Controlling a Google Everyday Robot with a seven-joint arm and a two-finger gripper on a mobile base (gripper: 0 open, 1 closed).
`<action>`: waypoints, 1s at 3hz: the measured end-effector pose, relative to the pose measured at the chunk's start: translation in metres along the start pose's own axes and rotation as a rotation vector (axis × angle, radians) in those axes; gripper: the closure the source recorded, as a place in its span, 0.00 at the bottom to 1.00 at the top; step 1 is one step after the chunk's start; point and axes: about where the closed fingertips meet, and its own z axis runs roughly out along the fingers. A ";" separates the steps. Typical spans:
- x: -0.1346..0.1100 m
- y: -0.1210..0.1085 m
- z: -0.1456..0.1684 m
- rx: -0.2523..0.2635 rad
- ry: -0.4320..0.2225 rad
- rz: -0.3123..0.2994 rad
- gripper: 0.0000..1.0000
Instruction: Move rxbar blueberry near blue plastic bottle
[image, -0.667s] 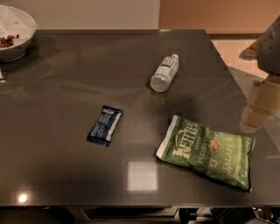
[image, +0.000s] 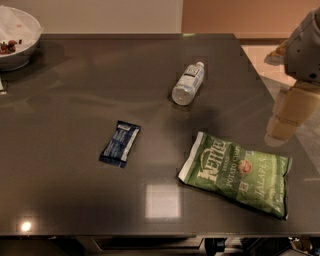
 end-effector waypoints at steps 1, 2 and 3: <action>-0.021 -0.008 0.013 -0.019 -0.040 -0.041 0.00; -0.042 -0.016 0.028 -0.039 -0.080 -0.087 0.00; -0.097 -0.021 0.060 -0.082 -0.162 -0.244 0.00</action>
Offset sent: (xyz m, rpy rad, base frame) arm 0.0534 0.0722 -0.0288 0.0974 0.0124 0.2046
